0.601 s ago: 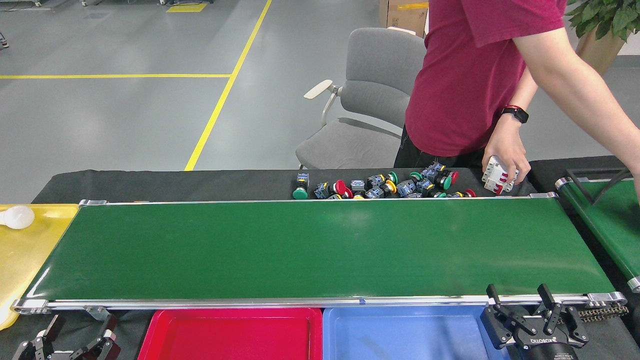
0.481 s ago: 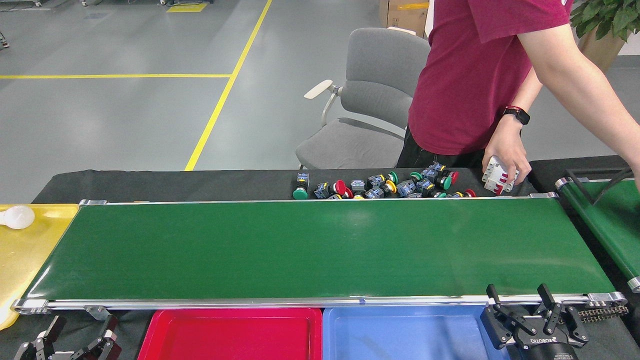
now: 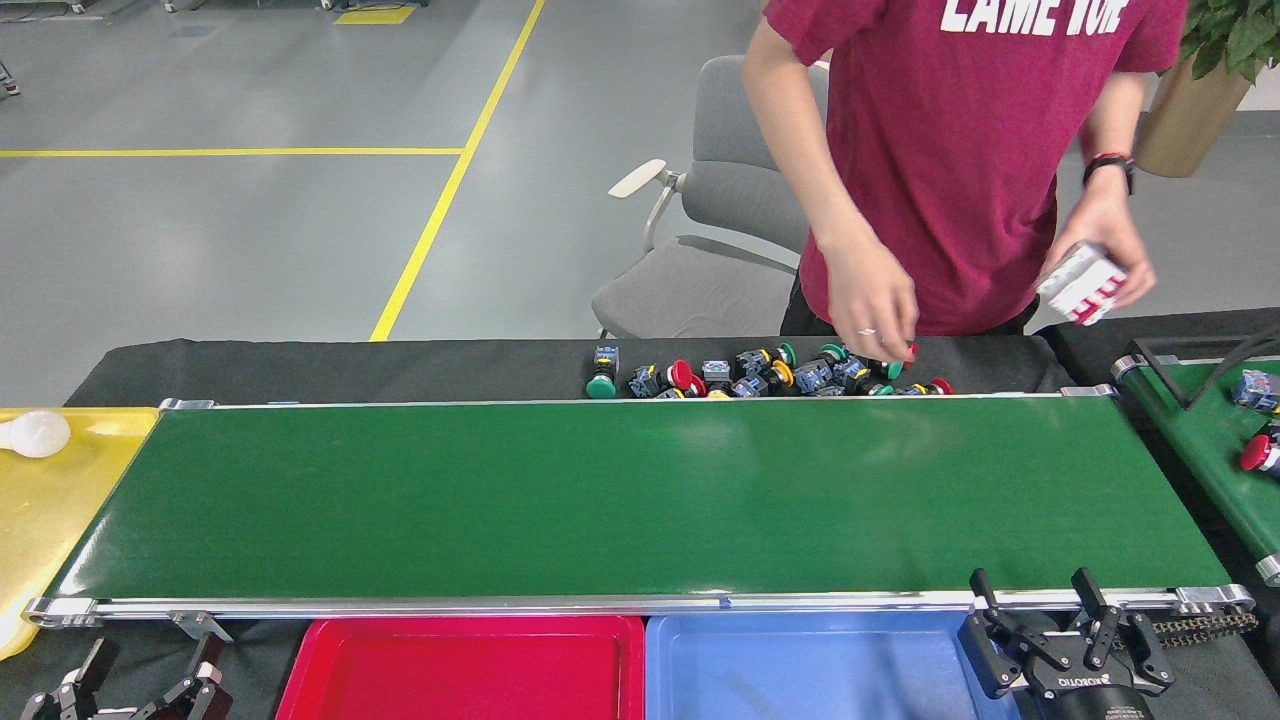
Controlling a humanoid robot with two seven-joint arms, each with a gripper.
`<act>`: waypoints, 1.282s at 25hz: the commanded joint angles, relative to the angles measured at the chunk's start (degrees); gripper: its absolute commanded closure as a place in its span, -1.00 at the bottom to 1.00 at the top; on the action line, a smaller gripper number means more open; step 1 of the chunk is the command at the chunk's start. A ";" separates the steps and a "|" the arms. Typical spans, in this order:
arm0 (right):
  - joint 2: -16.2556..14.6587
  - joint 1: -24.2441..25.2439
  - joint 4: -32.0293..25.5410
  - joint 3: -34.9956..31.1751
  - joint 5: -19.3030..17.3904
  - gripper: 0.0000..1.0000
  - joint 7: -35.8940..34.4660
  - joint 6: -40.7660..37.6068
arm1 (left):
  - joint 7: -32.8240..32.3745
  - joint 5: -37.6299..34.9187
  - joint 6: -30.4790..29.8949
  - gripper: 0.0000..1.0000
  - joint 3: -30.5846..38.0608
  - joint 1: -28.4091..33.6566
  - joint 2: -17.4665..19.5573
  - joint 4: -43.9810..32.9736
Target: Pick switch part from conveyor to tray
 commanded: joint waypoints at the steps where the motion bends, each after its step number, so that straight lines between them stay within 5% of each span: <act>1: 0.11 -0.54 -0.72 -0.02 -0.17 -0.97 -0.03 -0.33 | 1.04 0.24 -0.22 -1.00 0.39 -0.67 0.63 -0.61; 32: 0.20 -0.63 -0.46 0.07 -0.17 -0.97 0.06 0.11 | 0.34 -0.12 -0.40 -1.00 -0.49 -1.81 0.81 -0.35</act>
